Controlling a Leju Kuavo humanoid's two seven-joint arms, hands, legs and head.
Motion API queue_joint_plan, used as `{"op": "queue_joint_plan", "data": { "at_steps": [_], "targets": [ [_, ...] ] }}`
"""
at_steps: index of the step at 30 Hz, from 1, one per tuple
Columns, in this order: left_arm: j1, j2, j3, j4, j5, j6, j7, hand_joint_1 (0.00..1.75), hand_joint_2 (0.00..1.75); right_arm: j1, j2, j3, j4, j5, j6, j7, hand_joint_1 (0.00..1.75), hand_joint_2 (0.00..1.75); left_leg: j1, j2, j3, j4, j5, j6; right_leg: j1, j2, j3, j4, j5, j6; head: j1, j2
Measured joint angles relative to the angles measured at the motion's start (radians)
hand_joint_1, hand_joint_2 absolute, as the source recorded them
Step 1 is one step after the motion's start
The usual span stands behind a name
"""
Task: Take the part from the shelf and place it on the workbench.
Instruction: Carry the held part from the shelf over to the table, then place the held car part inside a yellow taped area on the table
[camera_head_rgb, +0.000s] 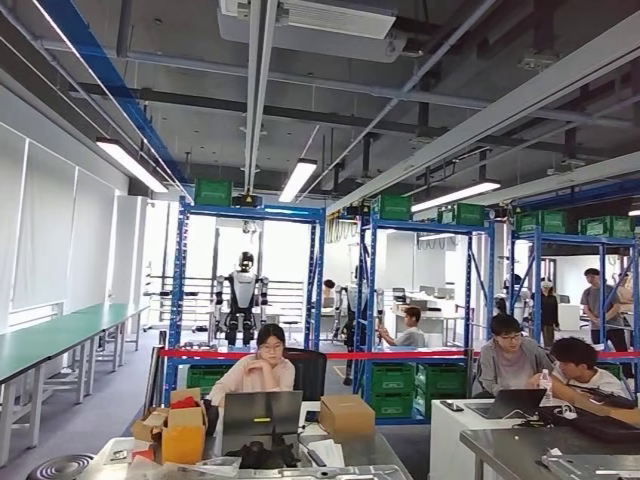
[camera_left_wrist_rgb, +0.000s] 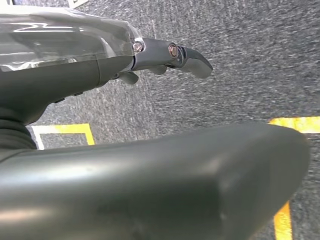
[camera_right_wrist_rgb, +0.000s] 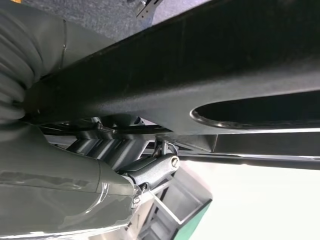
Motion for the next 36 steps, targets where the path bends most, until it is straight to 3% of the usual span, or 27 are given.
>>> {"op": "queue_joint_plan", "data": {
  "at_steps": [1,3,7,9,12,13,14,16,17,18,21,23,25,26,28,29,30,32,34,36],
  "targets": [
    [-0.001,0.0,0.0,0.0,0.0,0.0,0.0,0.0,1.75,-0.001,0.0,-0.001,0.0,0.0,0.0,0.0,1.75,1.75,-0.002,-0.001,0.009,-0.002,-0.005,-0.001,0.004,-0.001,0.025,-0.069,0.037,-0.01,0.0,0.0],
    [-0.002,-0.001,0.0,0.0,-0.001,0.0,0.0,0.0,1.75,-0.003,0.0,-0.003,0.0,0.0,0.0,0.0,1.75,1.75,-0.001,-0.001,0.018,-0.008,-0.012,-0.008,0.013,0.0,0.056,-0.154,0.06,-0.026,0.0,0.0],
    [-0.001,0.0,0.0,0.0,-0.003,-0.001,0.0,0.0,1.75,-0.005,0.001,-0.008,-0.001,0.0,0.0,-0.001,1.75,1.75,0.0,0.0,0.027,0.011,-0.017,-0.028,0.012,0.001,0.084,-0.186,0.061,-0.046,0.001,0.0],
    [-0.005,0.001,0.0,0.0,-0.005,-0.001,0.0,0.0,1.75,-0.008,0.003,-0.009,-0.002,0.0,0.0,-0.001,1.75,1.75,0.002,0.0,-0.007,0.079,-0.052,-0.035,0.008,-0.002,0.102,-0.193,0.058,-0.051,0.001,0.0],
    [-0.003,0.003,0.0,0.0,-0.006,-0.001,0.0,0.0,1.75,-0.004,0.004,-0.008,-0.002,0.0,0.0,-0.002,1.75,1.75,0.004,0.001,-0.112,0.232,-0.107,-0.045,0.008,-0.001,0.117,-0.193,0.043,-0.054,0.001,0.0],
    [-0.001,0.003,0.0,0.0,-0.007,-0.001,0.0,0.0,1.75,-0.001,0.004,-0.008,-0.002,0.0,0.0,-0.002,1.75,1.75,0.005,0.001,-0.131,0.242,-0.1,-0.048,0.007,0.0,0.125,-0.193,0.035,-0.053,0.001,0.0],
    [0.002,0.003,0.0,0.0,-0.007,-0.001,0.0,0.0,1.75,0.002,0.004,-0.008,-0.002,0.0,0.0,-0.002,1.75,1.75,0.007,0.001,-0.133,0.217,-0.073,-0.05,0.006,0.001,0.136,-0.192,0.027,-0.05,0.001,0.0],
    [0.004,0.004,0.0,0.0,-0.007,-0.001,-0.001,0.0,1.75,0.004,0.004,-0.008,-0.001,0.0,0.0,-0.002,1.75,1.75,0.011,0.002,-0.106,0.105,0.015,-0.053,0.005,0.001,0.16,-0.192,0.006,-0.042,0.001,0.0],
    [0.004,0.004,0.0,0.0,-0.007,-0.001,-0.001,0.0,1.75,0.004,0.004,-0.008,-0.001,0.0,0.0,-0.002,1.75,1.75,0.011,0.003,-0.093,0.052,0.04,-0.05,0.006,0.001,0.167,-0.191,-0.003,-0.037,0.001,0.0],
    [0.003,0.004,0.0,0.0,-0.007,-0.002,-0.001,0.0,1.75,0.004,0.004,-0.009,-0.001,0.0,0.001,-0.002,1.75,1.75,0.009,0.004,-0.085,0.019,0.056,-0.045,0.007,0.001,0.17,-0.19,-0.01,-0.03,0.001,0.0],
    [0.005,0.004,0.0,0.0,-0.008,-0.002,-0.001,0.0,1.75,0.005,0.005,-0.01,-0.001,0.0,0.002,-0.002,1.75,1.75,0.004,0.005,-0.073,0.002,0.044,-0.018,0.006,0.001,0.175,-0.181,-0.022,-0.013,0.001,0.001],
    [0.005,0.005,0.0,0.0,-0.008,-0.002,-0.001,0.0,1.75,0.004,0.005,-0.01,-0.003,0.0,0.002,-0.003,1.75,1.75,0.008,0.005,-0.051,-0.002,0.031,-0.006,0.004,0.001,0.152,-0.122,-0.019,-0.002,0.001,0.001],
    [0.003,0.005,0.0,0.0,-0.008,-0.002,-0.002,0.0,1.75,0.003,0.005,-0.01,-0.004,0.0,0.002,-0.004,1.75,1.75,0.009,0.004,-0.027,-0.004,0.013,0.0,0.0,0.0,0.074,0.005,-0.038,0.008,0.001,0.001],
    [0.003,0.005,0.0,0.0,-0.008,-0.002,-0.001,0.0,1.75,0.005,0.004,-0.01,-0.004,0.0,0.002,-0.004,1.75,1.75,0.009,0.003,-0.015,-0.004,0.002,0.001,-0.001,0.0,0.026,0.068,-0.063,0.011,0.001,0.0],
    [0.004,0.005,0.0,0.0,-0.008,-0.002,-0.001,0.0,1.75,0.009,0.004,-0.01,-0.004,0.0,0.002,-0.004,1.75,1.75,0.009,0.002,0.013,-0.004,-0.021,0.0,-0.002,0.0,-0.041,0.122,-0.105,0.012,0.001,0.0],
    [0.005,0.005,0.0,0.0,-0.009,-0.002,-0.001,0.0,1.75,0.01,0.004,-0.01,-0.003,0.0,0.002,-0.004,1.75,1.75,0.009,0.0,0.03,-0.005,-0.034,-0.001,-0.002,0.0,-0.051,0.101,-0.101,0.009,0.001,0.0],
    [0.005,0.005,0.0,0.0,-0.009,-0.002,-0.001,0.0,1.75,0.01,0.003,-0.01,-0.003,0.0,0.002,-0.004,1.75,1.75,0.008,-0.001,0.048,-0.005,-0.047,-0.003,0.0,0.0,-0.047,0.052,-0.073,0.004,0.001,0.0],
    [0.004,0.004,0.0,0.0,-0.01,-0.002,-0.001,0.0,1.75,0.01,0.002,-0.01,-0.003,0.0,0.002,-0.004,1.75,1.75,0.008,-0.003,0.08,-0.008,-0.073,-0.008,0.008,0.001,-0.025,-0.076,0.041,-0.01,0.001,0.0],
    [0.002,0.003,0.0,0.0,-0.011,-0.002,0.0,0.0,1.75,0.01,0.0,-0.01,-0.004,0.0,0.002,-0.003,1.75,1.75,0.008,-0.005,0.102,-0.015,-0.09,-0.018,0.016,0.005,-0.012,-0.142,0.111,-0.023,0.002,0.0],
    [0.001,0.003,0.0,0.0,-0.012,-0.002,-0.001,0.0,1.75,0.009,-0.001,-0.011,-0.005,0.0,0.002,-0.003,1.75,1.75,0.007,-0.006,0.112,-0.018,-0.084,-0.03,0.017,0.008,0.003,-0.155,0.104,-0.035,0.002,0.0]
  ]
}}
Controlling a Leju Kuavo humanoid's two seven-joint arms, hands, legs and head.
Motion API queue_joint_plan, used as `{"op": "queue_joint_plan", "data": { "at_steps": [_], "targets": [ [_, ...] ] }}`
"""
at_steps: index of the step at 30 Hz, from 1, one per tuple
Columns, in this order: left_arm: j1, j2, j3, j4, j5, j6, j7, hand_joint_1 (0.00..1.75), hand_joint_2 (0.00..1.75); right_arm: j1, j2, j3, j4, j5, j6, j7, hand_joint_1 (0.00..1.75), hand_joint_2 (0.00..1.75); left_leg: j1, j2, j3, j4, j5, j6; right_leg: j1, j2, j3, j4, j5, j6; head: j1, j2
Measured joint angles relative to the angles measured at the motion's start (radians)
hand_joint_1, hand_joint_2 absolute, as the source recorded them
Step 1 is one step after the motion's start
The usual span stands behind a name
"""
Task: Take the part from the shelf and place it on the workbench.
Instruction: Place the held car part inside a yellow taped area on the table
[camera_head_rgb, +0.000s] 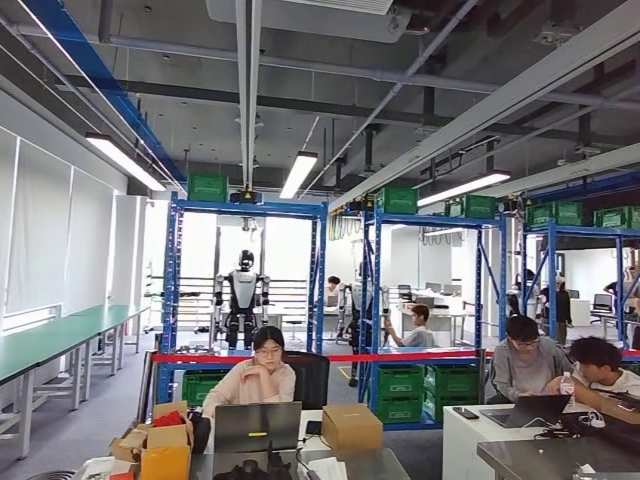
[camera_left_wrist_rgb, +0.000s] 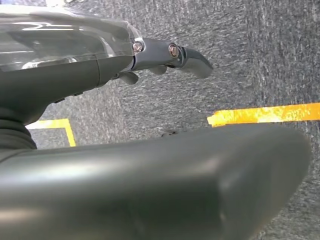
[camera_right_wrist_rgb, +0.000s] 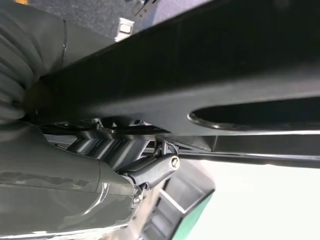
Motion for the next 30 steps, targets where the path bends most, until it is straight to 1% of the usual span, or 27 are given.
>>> {"op": "queue_joint_plan", "data": {
  "at_steps": [1,3,4,6,7,8,9,10,11,12,13,14,15,16,17,18,19,21,22,23,24,25,26,27,28,29,30],
  "targets": [
    [-0.001,0.0,0.0,0.0,-0.001,0.0,0.0,0.0,1.75,0.0,0.0,0.0,-0.002,0.0,0.0,0.0,1.75,1.75,-0.001,0.001,-0.002,0.016,0.01,-0.003,-0.002,0.0,0.013,-0.01,-0.003,-0.006,0.0,0.0],
    [-0.004,0.0,0.0,0.0,-0.002,0.0,-0.001,0.0,1.75,-0.002,0.0,0.0,-0.004,-0.001,0.0,-0.001,1.75,1.75,-0.001,0.004,-0.048,0.1,0.019,-0.009,-0.006,0.0,0.044,-0.026,-0.015,-0.015,0.0,0.0],
    [-0.005,0.0,0.0,0.0,-0.003,-0.001,-0.002,0.0,1.75,-0.001,0.0,0.0,-0.004,-0.001,0.001,-0.001,1.75,1.75,-0.001,0.005,-0.087,0.159,0.006,-0.01,-0.007,0.0,0.057,-0.03,-0.025,-0.017,0.0,0.0],
    [-0.003,0.0,0.0,0.0,-0.004,-0.001,-0.002,0.0,1.75,0.002,0.0,0.002,-0.004,0.0,0.001,-0.001,1.75,1.75,-0.001,0.005,-0.167,0.249,-0.057,-0.015,-0.006,0.001,0.084,-0.031,-0.05,-0.02,0.0,0.0],
    [-0.001,0.0,0.0,0.0,-0.004,-0.001,-0.002,0.0,1.75,0.004,0.0,0.002,-0.004,0.0,0.001,-0.001,1.75,1.75,-0.001,0.006,-0.195,0.262,-0.087,-0.017,-0.006,0.002,0.101,-0.031,-0.064,-0.02,0.0,0.0],
    [0.001,0.0,0.0,0.0,-0.004,-0.001,-0.002,0.0,1.75,0.006,0.0,0.002,-0.004,0.0,0.001,-0.001,1.75,1.75,-0.001,0.006,-0.211,0.249,-0.098,-0.019,-0.006,0.004,0.121,-0.031,-0.079,-0.02,0.0,0.0],
    [0.003,0.0,0.0,0.0,-0.004,-0.001,-0.002,0.0,1.75,0.007,0.0,0.002,-0.004,0.0,0.001,-0.001,1.75,1.75,0.0,0.006,-0.218,0.212,-0.081,-0.019,-0.006,0.005,0.142,-0.031,-0.096,-0.018,0.0,0.0],
    [0.004,0.0,0.0,0.0,-0.004,-0.001,-0.002,0.0,1.75,0.008,-0.001,0.003,-0.004,0.0,0.001,0.0,1.75,1.75,0.0,0.006,-0.219,0.16,-0.029,-0.018,-0.006,0.005,0.163,-0.031,-0.112,-0.016,0.0,0.0],
    [0.006,0.0,0.0,0.0,-0.004,-0.001,-0.002,0.0,1.75,0.009,-0.002,0.003,-0.002,0.0,0.001,0.0,1.75,1.75,-0.001,0.007,-0.222,0.109,0.038,-0.015,-0.005,0.005,0.181,-0.029,-0.129,-0.012,0.0,0.0],
    [0.007,0.0,0.0,0.0,-0.004,-0.001,-0.002,0.0,1.75,0.011,-0.003,0.004,-0.002,0.001,0.002,0.0,1.75,1.75,-0.004,0.008,-0.223,0.072,0.094,-0.01,-0.005,0.006,0.193,-0.028,-0.143,-0.006,0.0,0.0],
    [0.008,0.0,0.0,0.0,-0.005,-0.001,-0.001,0.0,1.75,0.012,-0.006,0.005,-0.001,0.002,0.002,0.001,1.75,1.75,-0.007,0.009,-0.225,0.051,0.133,-0.003,-0.006,0.007,0.199,-0.028,-0.154,0.001,0.0,0.0],
    [0.008,0.0,0.0,0.0,-0.005,-0.001,-0.001,0.0,1.75,0.014,-0.008,0.005,-0.001,0.002,0.002,0.001,1.75,1.75,-0.011,0.009,-0.225,0.045,0.143,0.006,-0.006,0.008,0.203,-0.026,-0.16,0.007,0.0,0.0],
    [0.006,0.0,0.0,0.0,-0.006,0.0,-0.001,0.0,1.75,0.013,-0.009,0.004,-0.003,0.002,0.002,0.002,1.75,1.75,-0.012,0.01,-0.219,0.042,0.136,0.014,-0.007,0.01,0.203,-0.024,-0.161,0.013,0.0,0.0],
    [0.005,0.0,0.0,0.0,-0.006,0.0,-0.002,0.0,1.75,0.013,-0.01,0.002,-0.006,0.003,0.001,0.002,1.75,1.75,-0.011,0.01,-0.211,0.039,0.131,0.02,-0.008,0.009,0.198,-0.008,-0.157,0.02,0.0,0.0],
    [0.004,0.0,0.0,0.0,-0.006,0.0,-0.003,0.0,1.75,0.013,-0.012,0.002,-0.008,0.002,0.001,0.001,1.75,1.75,-0.008,0.009,-0.2,0.034,0.125,0.027,-0.008,0.007,0.181,0.027,-0.149,0.026,-0.001,0.0],
    [0.003,0.0,0.0,0.0,-0.006,0.001,-0.004,0.0,1.75,0.012,-0.013,0.001,-0.01,0.001,0.001,0.001,1.75,1.75,-0.005,0.009,-0.186,0.028,0.117,0.031,-0.01,0.005,0.15,0.082,-0.145,0.032,-0.001,0.0],
    [0.003,0.001,0.0,0.0,-0.006,0.001,-0.004,0.0,1.75,0.014,-0.015,0.001,-0.01,0.001,0.001,0.001,1.75,1.75,-0.004,0.009,-0.171,0.023,0.108,0.034,-0.013,0.003,0.107,0.148,-0.151,0.039,-0.001,0.0],
    [0.002,0.002,-0.001,0.0,-0.007,0.001,-0.004,0.0,1.75,0.016,-0.019,0.001,-0.01,0.001,0.001,0.0,1.75,1.75,-0.001,0.009,-0.14,0.017,0.085,0.035,-0.019,0.0,0.014,0.262,-0.2,0.047,-0.001,0.0],
    [0.003,0.002,-0.001,0.0,-0.007,0.001,-0.004,0.0,1.75,0.018,-0.021,0.001,-0.01,0.001,0.001,0.0,1.75,1.75,-0.001,0.008,-0.123,0.017,0.072,0.035,-0.021,-0.001,-0.018,0.283,-0.226,0.049,-0.001,0.0],
    [0.003,0.001,-0.001,0.0,-0.008,0.001,-0.004,0.0,1.75,0.018,-0.023,0.001,-0.01,0.001,0.001,0.001,1.75,1.75,0.0,0.007,-0.105,0.016,0.058,0.033,-0.021,-0.002,-0.038,0.275,-0.238,0.049,-0.001,0.0],
    [0.004,0.001,-0.001,0.0,-0.008,0.0,-0.004,0.0,1.75,0.018,-0.024,0.001,-0.01,0.001,0.001,0.001,1.75,1.75,0.001,0.006,-0.084,0.016,0.043,0.031,-0.021,-0.003,-0.043,0.237,-0.224,0.049,-0.001,0.0],
    [0.003,0.0,-0.001,0.0,-0.009,0.0,-0.004,0.0,1.75,0.018,-0.025,0.001,-0.01,0.001,0.001,0.001,1.75,1.75,0.002,0.005,-0.064,0.015,0.028,0.028,-0.02,-0.005,-0.038,0.177,-0.18,0.046,-0.001,0.0],
    [0.003,0.0,-0.001,0.0,-0.009,0.0,-0.004,0.0,1.75,0.018,-0.027,0.002,-0.01,0.001,0.001,0.001,1.75,1.75,0.003,0.004,-0.047,0.014,0.014,0.025,-0.017,-0.006,-0.032,0.11,-0.108,0.041,-0.001,0.0],
    [0.002,-0.002,-0.001,0.0,-0.01,-0.001,-0.004,0.0,1.75,0.019,-0.029,0.002,-0.01,0.001,0.001,0.001,1.75,1.75,0.004,0.003,-0.035,0.011,0.003,0.021,-0.013,-0.006,-0.027,0.058,-0.051,0.035,0.0,0.0],
    [0.002,-0.003,-0.001,0.0,-0.011,-0.001,-0.004,0.0,1.75,0.019,-0.03,0.002,-0.01,0.002,0.002,0.001,1.75,1.75,0.004,0.001,-0.027,0.006,-0.006,0.016,-0.009,-0.006,-0.024,0.024,-0.005,0.029,0.0,0.0],
    [0.001,-0.004,-0.001,0.0,-0.011,-0.001,-0.004,0.0,1.75,0.02,-0.032,0.002,-0.01,0.002,0.002,0.002,1.75,1.75,0.005,0.001,-0.022,0.003,-0.009,0.01,-0.005,-0.005,-0.023,0.009,0.015,0.022,0.0,0.0],
    [0.001,-0.004,-0.001,0.0,-0.012,-0.001,-0.004,0.0,1.75,0.019,-0.033,0.001,-0.011,0.002,0.002,0.002,1.75,1.75,0.005,0.0,-0.017,-0.001,-0.006,0.004,-0.003,-0.004,-0.017,0.004,0.006,0.015,0.0,0.0]
  ]
}}
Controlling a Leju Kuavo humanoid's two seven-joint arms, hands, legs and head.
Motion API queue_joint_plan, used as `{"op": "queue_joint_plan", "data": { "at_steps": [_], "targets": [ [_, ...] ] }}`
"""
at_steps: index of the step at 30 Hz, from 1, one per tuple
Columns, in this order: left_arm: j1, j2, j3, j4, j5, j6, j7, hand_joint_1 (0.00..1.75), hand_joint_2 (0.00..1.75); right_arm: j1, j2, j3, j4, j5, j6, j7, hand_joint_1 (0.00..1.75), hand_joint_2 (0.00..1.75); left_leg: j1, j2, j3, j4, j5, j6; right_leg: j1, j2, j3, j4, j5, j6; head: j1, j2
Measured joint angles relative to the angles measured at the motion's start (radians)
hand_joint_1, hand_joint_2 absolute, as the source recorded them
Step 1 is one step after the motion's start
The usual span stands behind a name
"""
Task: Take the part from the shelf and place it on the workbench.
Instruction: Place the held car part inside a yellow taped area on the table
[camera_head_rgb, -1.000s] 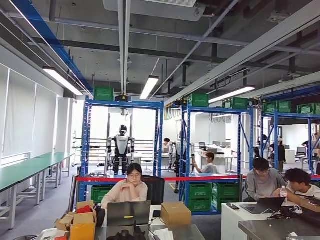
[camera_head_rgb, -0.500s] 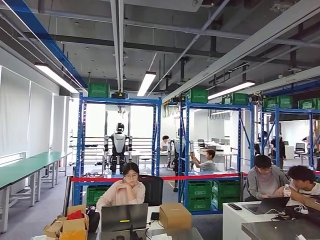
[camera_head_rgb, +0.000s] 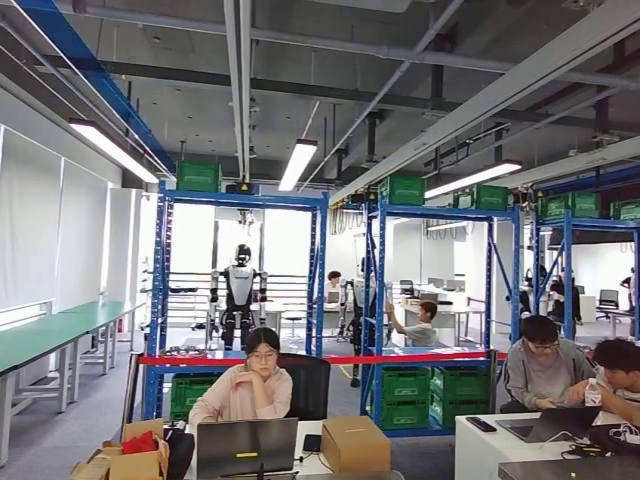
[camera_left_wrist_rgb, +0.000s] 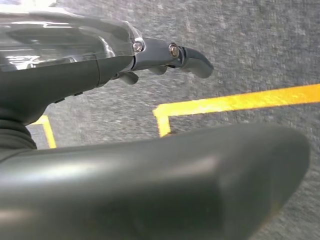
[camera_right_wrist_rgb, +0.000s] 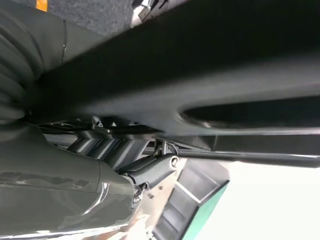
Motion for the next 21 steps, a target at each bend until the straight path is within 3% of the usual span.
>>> {"op": "queue_joint_plan", "data": {
  "at_steps": [2,4,5,7,8,9,10,13,14,16,18,19,21],
  "targets": [
    [-0.001,0.001,0.0,0.0,-0.002,0.0,-0.001,0.0,1.75,-0.001,0.0,-0.002,-0.005,-0.001,0.0,-0.001,1.75,1.75,0.0,0.002,-0.001,0.024,0.013,-0.008,-0.004,0.001,0.028,-0.021,-0.008,-0.013,-0.001,0.0],
    [-0.006,0.001,-0.001,0.0,-0.004,0.0,-0.002,0.0,1.75,-0.002,0.0,-0.004,-0.009,-0.002,-0.001,-0.002,1.75,1.75,-0.001,0.003,-0.05,0.115,0.014,-0.01,-0.008,0.0,0.061,-0.038,-0.02,-0.02,-0.001,0.0],
    [-0.008,0.001,-0.001,0.0,-0.005,-0.001,-0.002,0.0,1.75,0.0,0.001,-0.003,-0.009,-0.002,-0.001,-0.002,1.75,1.75,-0.002,0.004,-0.092,0.175,-0.002,-0.01,-0.008,0.0,0.075,-0.042,-0.03,-0.022,-0.001,0.0],
    [-0.005,0.001,-0.001,0.0,-0.005,0.0,-0.002,0.0,1.75,0.006,0.001,-0.003,-0.009,-0.001,-0.001,-0.001,1.75,1.75,-0.004,0.005,-0.171,0.255,-0.062,-0.012,-0.008,0.001,0.102,-0.042,-0.054,-0.022,-0.001,0.0],
    [-0.003,0.001,-0.001,0.0,-0.005,0.0,-0.002,0.0,1.75,0.009,0.001,-0.003,-0.009,-0.001,-0.001,-0.001,1.75,1.75,-0.004,0.005,-0.195,0.259,-0.083,-0.014,-0.008,0.002,0.119,-0.042,-0.068,-0.022,-0.001,0.0],
    [-0.001,0.001,-0.001,0.0,-0.005,0.0,-0.002,0.0,1.75,0.012,0.001,-0.003,-0.009,0.0,-0.001,-0.001,1.75,1.75,-0.004,0.005,-0.206,0.238,-0.081,-0.016,-0.008,0.003,0.138,-0.042,-0.082,-0.021,-0.001,0.0],
    [0.0,0.001,-0.001,0.0,-0.005,0.0,-0.002,0.0,1.75,0.013,0.001,-0.003,-0.009,0.001,-0.001,-0.001,1.75,1.75,-0.002,0.006,-0.208,0.194,-0.05,-0.018,-0.008,0.004,0.158,-0.042,-0.097,-0.019,-0.001,0.0],
    [0.003,0.001,-0.001,0.0,-0.006,0.0,-0.005,0.0,1.75,0.016,0.001,-0.003,-0.009,0.006,-0.002,-0.002,1.75,1.75,-0.002,0.009,-0.207,0.057,0.124,-0.014,-0.006,0.007,0.2,-0.037,-0.141,-0.004,-0.001,0.0],
    [0.003,0.001,-0.001,0.0,-0.006,0.0,-0.005,0.0,1.75,0.016,0.002,-0.003,-0.009,0.008,-0.002,-0.002,1.75,1.75,-0.004,0.01,-0.209,0.041,0.152,-0.007,-0.006,0.009,0.204,-0.036,-0.15,0.002,-0.002,0.0],
    [0.001,0.001,-0.001,0.0,-0.007,0.0,-0.006,0.0,1.75,0.016,0.002,-0.006,-0.013,0.01,-0.004,-0.003,1.75,1.75,-0.008,0.01,-0.201,0.04,0.145,0.008,-0.009,0.01,0.208,-0.034,-0.159,0.013,-0.001,0.0],
    [-0.001,0.002,-0.001,0.0,-0.007,0.0,-0.008,0.0,1.75,0.013,0.002,-0.008,-0.017,0.019,-0.007,-0.006,1.75,1.75,-0.005,0.008,-0.183,0.036,0.134,0.018,-0.011,0.007,0.19,0.014,-0.159,0.022,-0.001,0.0],
    [-0.002,0.003,-0.001,0.0,-0.007,0.001,-0.008,0.0,1.75,0.012,0.002,-0.009,-0.018,0.024,-0.009,-0.006,1.75,1.75,-0.003,0.006,-0.172,0.034,0.127,0.022,-0.013,0.006,0.161,0.065,-0.164,0.027,-0.001,0.0],
    [-0.003,0.005,-0.001,0.0,-0.007,0.001,-0.008,0.0,1.75,0.012,0.001,-0.009,-0.018,0.032,-0.01,-0.007,1.75,1.75,-0.003,-0.001,-0.152,0.032,0.109,0.026,-0.017,0.003,0.073,0.195,-0.199,0.037,-0.001,0.0]
  ]
}}
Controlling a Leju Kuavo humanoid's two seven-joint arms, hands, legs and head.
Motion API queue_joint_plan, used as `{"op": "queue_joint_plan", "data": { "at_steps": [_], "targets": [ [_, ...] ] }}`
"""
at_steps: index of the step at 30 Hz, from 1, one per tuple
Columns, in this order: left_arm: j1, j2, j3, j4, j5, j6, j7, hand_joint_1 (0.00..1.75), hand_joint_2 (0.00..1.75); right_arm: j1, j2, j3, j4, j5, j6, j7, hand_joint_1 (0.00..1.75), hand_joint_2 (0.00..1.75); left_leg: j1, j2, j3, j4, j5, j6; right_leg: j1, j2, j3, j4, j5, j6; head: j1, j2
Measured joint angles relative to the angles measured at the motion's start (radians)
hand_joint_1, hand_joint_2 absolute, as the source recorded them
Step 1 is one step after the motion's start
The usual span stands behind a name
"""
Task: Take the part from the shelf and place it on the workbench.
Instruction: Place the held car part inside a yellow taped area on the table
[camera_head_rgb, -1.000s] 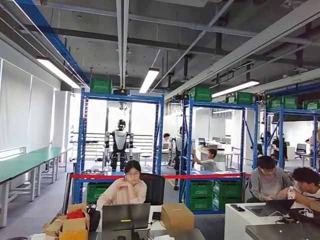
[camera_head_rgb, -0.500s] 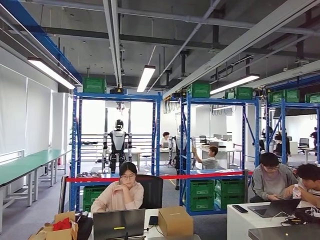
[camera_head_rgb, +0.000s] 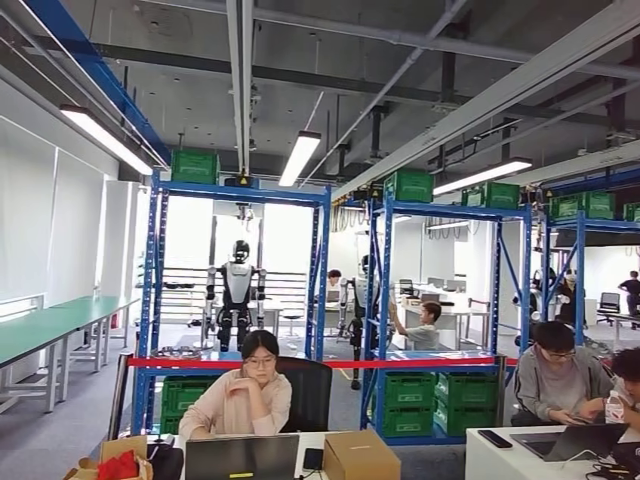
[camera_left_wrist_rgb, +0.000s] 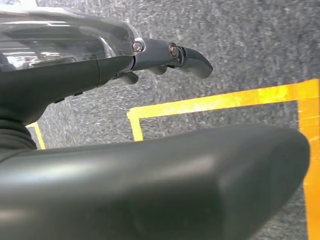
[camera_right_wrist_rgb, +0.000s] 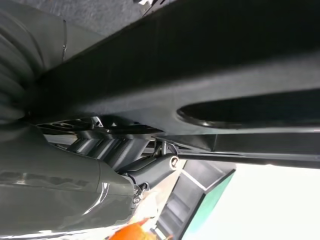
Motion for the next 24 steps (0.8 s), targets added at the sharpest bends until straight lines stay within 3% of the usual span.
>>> {"op": "queue_joint_plan", "data": {
  "at_steps": [2,3,4,7,8,10,11,13,15,17,18,19,21,22,24],
  "targets": [
    [0.0,0.0,0.0,0.0,0.0,0.0,0.0,0.0,1.75,0.002,-0.001,0.0,0.001,0.003,0.0,0.0,1.75,1.75,0.0,-0.014,0.025,0.0,-0.021,0.0,-0.002,-0.002,-0.071,0.064,-0.035,0.004,0.0,0.0],
    [0.0,0.0,0.0,0.0,0.0,0.0,0.0,0.0,1.75,0.002,-0.002,0.0,0.001,0.004,0.0,0.0,1.75,1.75,0.0,-0.023,0.039,0.0,-0.031,0.0,-0.002,-0.002,-0.084,0.048,-0.028,0.002,0.0,0.0],
    [0.0,0.0,0.0,0.0,0.0,0.0,0.0,0.0,1.75,0.001,-0.002,0.0,0.001,0.004,0.0,0.0,1.75,1.75,0.0,-0.034,0.053,-0.001,-0.042,-0.001,-0.001,0.0,-0.084,0.002,0.004,-0.001,0.0,0.0],
    [-0.001,-0.003,0.0,0.0,0.0,0.0,0.0,0.0,1.75,-0.001,-0.006,0.001,0.002,0.005,0.0,-0.001,1.75,1.75,0.005,-0.068,0.084,-0.007,-0.067,-0.011,0.006,0.039,-0.061,-0.165,0.158,-0.022,0.0,0.0],
    [-0.001,-0.004,0.0,0.0,0.0,0.0,0.0,0.0,1.75,-0.001,-0.007,0.001,0.002,0.006,0.0,-0.001,1.75,1.75,0.01,-0.079,0.089,-0.01,-0.071,-0.017,0.008,0.05,-0.058,-0.186,0.185,-0.028,0.0,0.0],
    [0.001,-0.005,0.0,0.0,0.0,0.0,0.0,0.0,1.75,-0.003,-0.009,0.0,0.002,0.004,0.0,-0.001,1.75,1.75,0.015,-0.09,0.097,-0.017,-0.07,-0.029,0.012,0.046,-0.045,-0.201,0.186,-0.042,0.0,0.0],
    [0.002,-0.004,0.0,0.0,0.0,0.0,-0.001,0.0,1.75,-0.005,-0.009,-0.002,0.001,0.001,0.0,0.0,1.75,1.75,0.014,-0.083,0.1,-0.013,-0.071,-0.033,0.012,0.039,-0.031,-0.214,0.184,-0.046,0.001,0.0],
    [0.0,-0.004,0.0,0.0,0.0,0.0,-0.002,0.0,1.75,-0.009,-0.008,-0.006,0.0,-0.006,0.0,0.002,1.75,1.75,0.008,-0.046,0.078,0.039,-0.087,-0.037,0.007,0.025,-0.003,-0.238,0.18,-0.052,0.001,0.0],
    [-0.006,-0.004,0.0,0.0,0.0,0.001,-0.003,0.0,1.75,-0.007,-0.007,-0.006,0.001,-0.008,-0.003,0.008,1.75,1.75,0.005,-0.009,0.01,0.152,-0.134,-0.041,0.004,0.014,0.013,-0.245,0.171,-0.054,0.001,0.0],
    [-0.006,-0.004,0.0,0.0,0.001,0.002,-0.002,0.0,1.75,0.0,-0.007,-0.006,0.003,-0.007,-0.011,0.015,1.75,1.75,0.006,0.0,-0.053,0.233,-0.158,-0.048,0.002,0.009,0.024,-0.245,0.159,-0.053,0.001,0.0],
    [-0.005,-0.004,0.0,0.0,0.001,0.003,-0.002,0.0,1.75,0.004,-0.007,-0.006,0.003,-0.005,-0.017,0.017,1.75,1.75,0.007,0.002,-0.065,0.229,-0.141,-0.052,0.001,0.008,0.03,-0.244,0.153,-0.051,0.001,0.0],
    [-0.004,-0.004,0.001,0.0,0.001,0.004,-0.002,0.0,1.75,0.006,-0.007,-0.007,0.002,-0.002,-0.025,0.017,1.75,1.75,0.008,0.004,-0.059,0.189,-0.102,-0.056,-0.001,0.008,0.037,-0.242,0.147,-0.049,0.001,0.0],
    [-0.004,-0.005,0.001,0.0,0.001,0.006,-0.002,0.0,1.75,0.007,-0.007,-0.012,-0.001,0.011,-0.051,0.017,1.75,1.75,0.012,0.007,-0.025,0.067,-0.015,-0.062,-0.004,0.009,0.047,-0.233,0.132,-0.039,0.001,0.0],
    [-0.005,-0.005,0.001,0.0,0.001,0.006,-0.002,0.0,1.75,0.009,-0.007,-0.016,-0.005,0.022,-0.068,0.016,1.75,1.75,0.011,0.008,-0.012,0.022,0.005,-0.059,-0.004,0.009,0.046,-0.227,0.127,-0.034,0.001,0.0],
    [-0.006,-0.006,0.002,0.0,0.002,0.007,-0.001,0.0,1.75,0.019,-0.007,-0.029,-0.018,0.056,-0.113,0.016,1.75,1.75,0.006,0.007,-0.008,-0.003,0.006,-0.044,-0.002,0.009,0.039,-0.218,0.12,-0.025,0.001,0.0]
  ]
}}
